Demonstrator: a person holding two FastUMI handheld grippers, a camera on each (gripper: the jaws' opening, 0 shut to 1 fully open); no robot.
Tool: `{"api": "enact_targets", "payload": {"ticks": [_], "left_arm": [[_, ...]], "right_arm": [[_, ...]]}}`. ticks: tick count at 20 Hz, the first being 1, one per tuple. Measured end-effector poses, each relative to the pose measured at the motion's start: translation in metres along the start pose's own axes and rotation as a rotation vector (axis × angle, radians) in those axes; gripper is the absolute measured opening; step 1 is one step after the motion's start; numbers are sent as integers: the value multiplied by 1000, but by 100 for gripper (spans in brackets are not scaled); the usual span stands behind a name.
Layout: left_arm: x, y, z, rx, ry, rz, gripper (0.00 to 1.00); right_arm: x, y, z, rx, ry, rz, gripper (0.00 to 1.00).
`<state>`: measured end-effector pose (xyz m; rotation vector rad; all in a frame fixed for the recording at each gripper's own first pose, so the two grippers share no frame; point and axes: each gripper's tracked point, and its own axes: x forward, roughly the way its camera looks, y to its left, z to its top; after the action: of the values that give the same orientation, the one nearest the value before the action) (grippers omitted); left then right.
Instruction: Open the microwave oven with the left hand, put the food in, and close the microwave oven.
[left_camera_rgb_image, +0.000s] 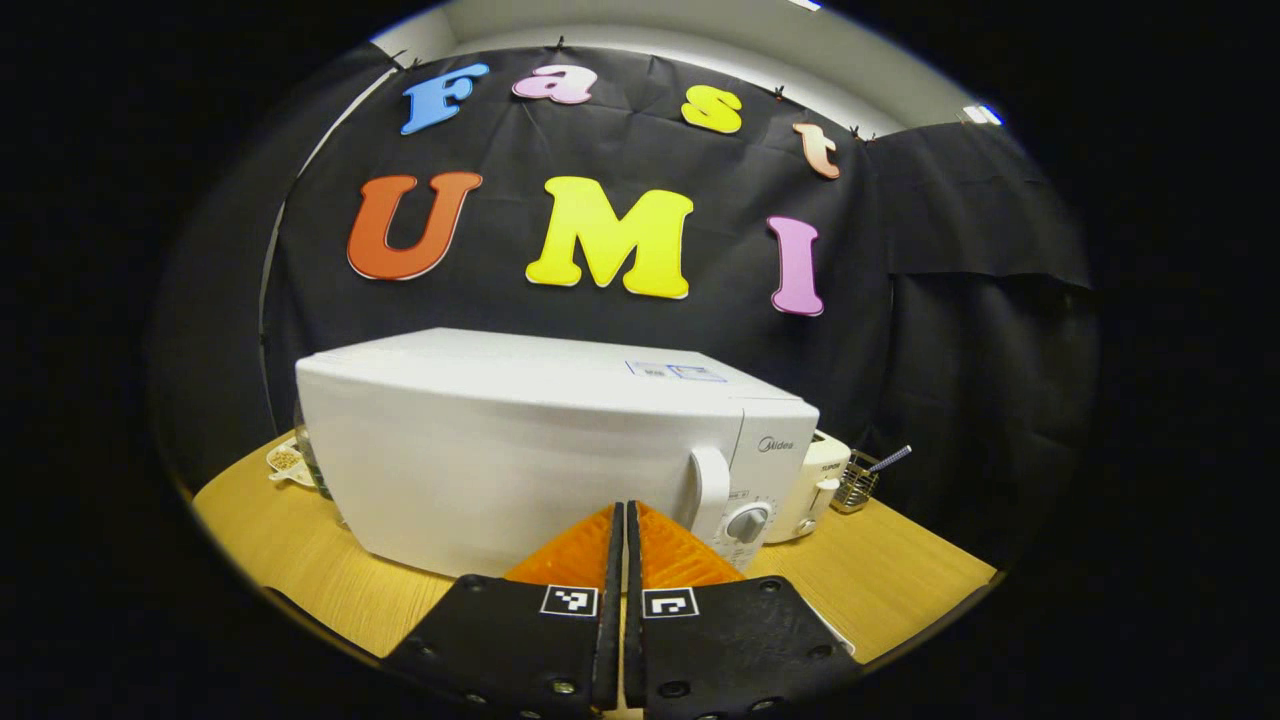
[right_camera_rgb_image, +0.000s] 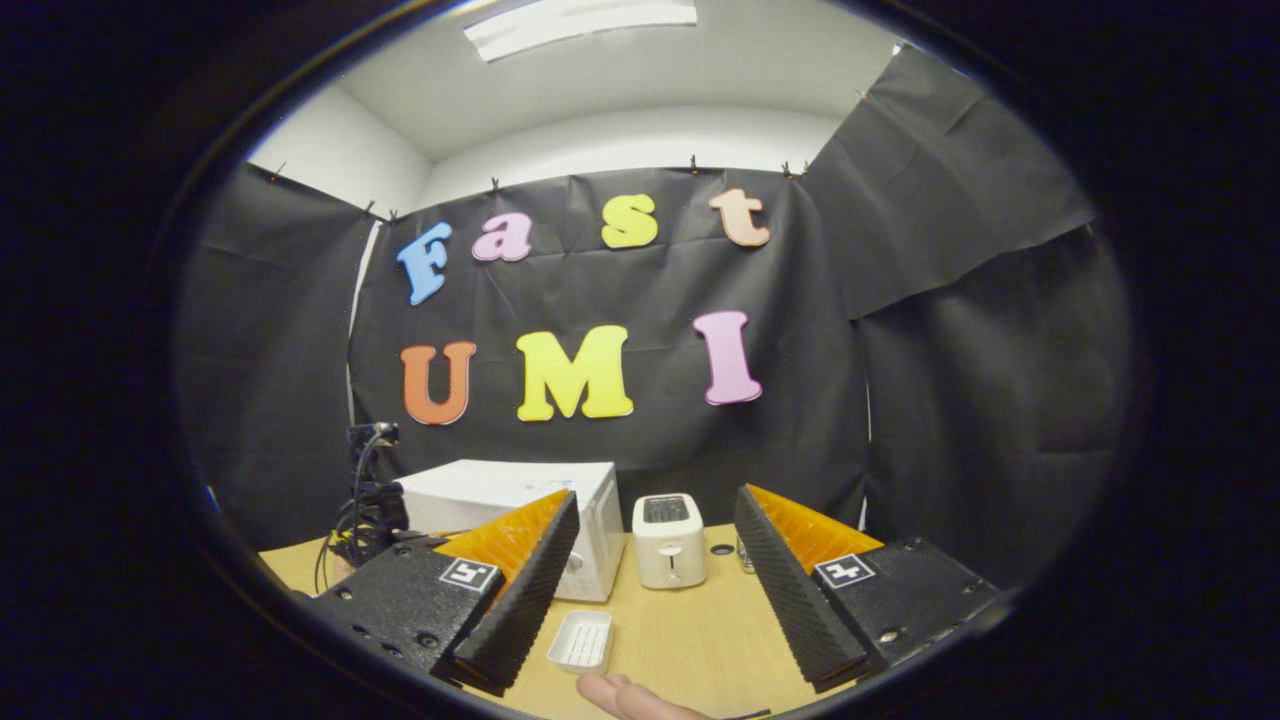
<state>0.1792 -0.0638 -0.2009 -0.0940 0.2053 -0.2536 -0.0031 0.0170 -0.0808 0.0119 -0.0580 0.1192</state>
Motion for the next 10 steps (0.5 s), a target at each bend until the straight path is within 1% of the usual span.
{"api": "enact_targets", "payload": {"ticks": [1,2,3,4,5,6,7,8,9,10], "left_arm": [[-19,-1,8,14,-7,3,20],[-30,-9,14,20,-10,-13,45],[-46,-11,17,28,-5,-9,41],[-61,-14,20,35,0,-13,39],[-75,-17,22,40,14,-19,43],[-89,-21,25,41,22,-19,52],[-102,-21,31,47,18,-9,86],[-116,-20,38,55,5,9,94],[-131,-19,44,63,-10,28,97],[-145,-17,49,70,-19,47,97]], "right_arm": [[-8,2,2,3,-1,-2,100],[-15,5,3,7,4,0,100],[-23,8,0,17,10,10,89],[-30,12,1,25,11,20,89],[-37,15,2,33,12,27,100],[-44,18,4,36,11,33,99],[-50,18,5,39,6,36,99],[-57,19,7,42,3,34,89],[-62,20,9,41,-1,33,89],[-67,20,11,37,-5,28,99]]}}
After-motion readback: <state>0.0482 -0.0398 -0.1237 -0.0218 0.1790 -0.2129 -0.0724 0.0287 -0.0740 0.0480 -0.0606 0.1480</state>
